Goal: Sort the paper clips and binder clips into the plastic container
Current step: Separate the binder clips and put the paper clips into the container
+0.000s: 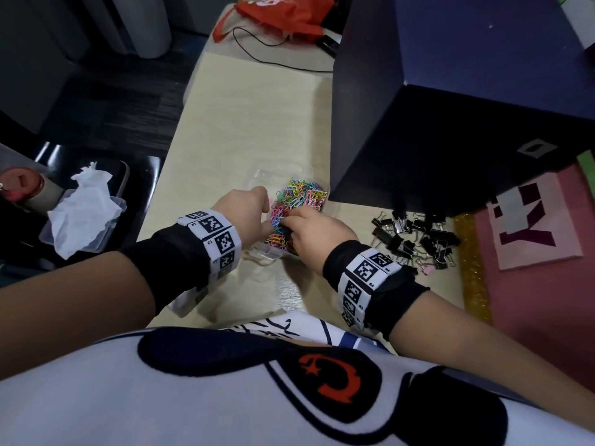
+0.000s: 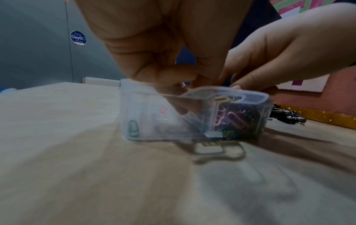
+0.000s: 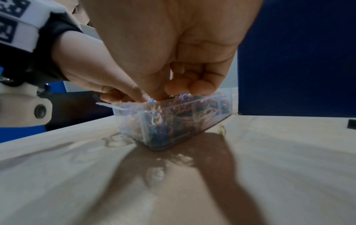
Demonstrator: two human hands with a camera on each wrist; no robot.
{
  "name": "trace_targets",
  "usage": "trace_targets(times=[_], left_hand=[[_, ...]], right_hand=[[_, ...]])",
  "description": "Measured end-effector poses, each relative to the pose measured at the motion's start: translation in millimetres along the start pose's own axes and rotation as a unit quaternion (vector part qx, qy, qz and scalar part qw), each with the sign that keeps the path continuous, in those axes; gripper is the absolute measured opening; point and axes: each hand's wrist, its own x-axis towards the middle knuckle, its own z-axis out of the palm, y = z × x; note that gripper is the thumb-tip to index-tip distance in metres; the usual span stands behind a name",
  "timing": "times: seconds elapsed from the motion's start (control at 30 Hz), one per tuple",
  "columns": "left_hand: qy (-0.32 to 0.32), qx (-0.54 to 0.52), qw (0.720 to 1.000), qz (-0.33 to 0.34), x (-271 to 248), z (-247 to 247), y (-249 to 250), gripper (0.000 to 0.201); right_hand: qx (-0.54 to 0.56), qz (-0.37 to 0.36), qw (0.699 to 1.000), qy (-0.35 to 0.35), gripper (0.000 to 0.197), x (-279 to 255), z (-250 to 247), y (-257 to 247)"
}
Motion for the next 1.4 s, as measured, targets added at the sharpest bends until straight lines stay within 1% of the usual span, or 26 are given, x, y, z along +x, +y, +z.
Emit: trace_targets(times=[0.17,0.23,0.3,0.33,0.37,0.43,0.5,0.57,0.6,0.63,0.7,0.73,0.77,0.83,0.9,0.97,1.03,1.07,1.1,1.17,1.2,1.23,1.3,1.4], left_hand=[[-0.006,-0.027,1.000,-0.005,-2,1,1,0.027],[-0.004,-0.035,0.999,-0.005,-2,1,-1,0.029],[-0.007,-0.038,0.999,0.002,-3,1,-1,0.035],[-0.010,-0.036,0.999,0.007,-3,2,0,0.039],[-0.011,-0.034,0.999,0.010,-3,2,0,0.042],[-0.010,-0.032,0.999,0.013,-3,2,0,0.045],[-0.011,-0.025,0.999,0.019,-3,2,-1,0.047],[-0.014,-0.015,0.999,0.027,-3,2,-2,0.047],[-0.016,-0.013,0.999,0.028,-3,2,-2,0.047],[-0.018,-0.013,0.999,0.027,-3,2,-2,0.047],[-0.023,-0.010,0.999,0.026,-3,3,-3,0.047],[-0.024,-0.007,0.999,0.027,-2,4,-3,0.047],[-0.024,-0.004,0.999,0.028,-2,4,-4,0.047],[-0.023,0.000,0.999,0.030,-1,5,-5,0.047],[-0.028,-0.002,0.999,0.031,0,5,-5,0.045],[-0.031,-0.008,0.999,0.029,0,3,-6,0.041],[-0.013,-0.001,1.000,0.010,4,-2,-8,0.031],[0.000,0.018,1.000,-0.001,7,-4,-10,0.028],[0.010,0.050,0.999,-0.005,11,-7,-11,0.027],[0.017,0.132,0.991,0.010,19,-13,-14,0.028],[0.020,0.169,0.985,0.018,21,-15,-15,0.028],[0.024,0.201,0.979,0.022,23,-17,-17,0.027],[0.041,0.260,0.964,0.025,26,-19,-17,0.026],[0.048,0.305,0.951,0.027,26,-19,-14,0.029]], right_hand=[[-0.008,-0.010,1.000,-0.011,0.038,2,-1,-1],[0.016,0.006,1.000,0.014,0.038,1,-5,0],[0.033,0.029,0.998,0.043,0.040,2,-7,1],[0.038,0.033,0.998,0.045,0.043,3,-7,2],[0.041,0.030,0.998,0.032,0.046,4,-7,3],[0.028,0.017,0.999,-0.014,0.051,6,-6,4],[0.003,0.004,0.999,-0.048,0.052,6,-8,4],[-0.003,-0.010,0.999,-0.047,0.049,5,-10,3],[0.006,-0.004,0.999,-0.032,0.047,3,-11,2],[0.020,0.016,1.000,-0.008,0.045,2,-13,2],[0.044,0.082,0.995,0.037,0.041,-1,-17,6],[0.042,0.106,0.993,0.040,0.040,-2,-19,8],[0.034,0.116,0.992,0.026,0.042,-3,-20,9],[0.032,0.093,0.995,-0.013,0.051,-2,-18,10],[0.035,0.068,0.997,-0.033,0.056,0,-17,9],[0.046,0.080,0.996,-0.012,0.053,1,-19,10],[0.063,0.111,0.992,0.025,0.049,1,-22,12],[0.069,0.117,0.990,0.032,0.050,1,-23,13],[0.071,0.115,0.990,0.024,0.053,1,-23,15],[0.062,0.091,0.994,-0.022,0.060,2,-21,15],[0.059,0.080,0.994,-0.036,0.061,3,-19,16],[0.061,0.075,0.995,-0.037,0.059,3,-18,16],[0.073,0.081,0.994,-0.013,0.052,2,-17,15],[0.081,0.082,0.993,0.012,0.046,-1,-15,15]])
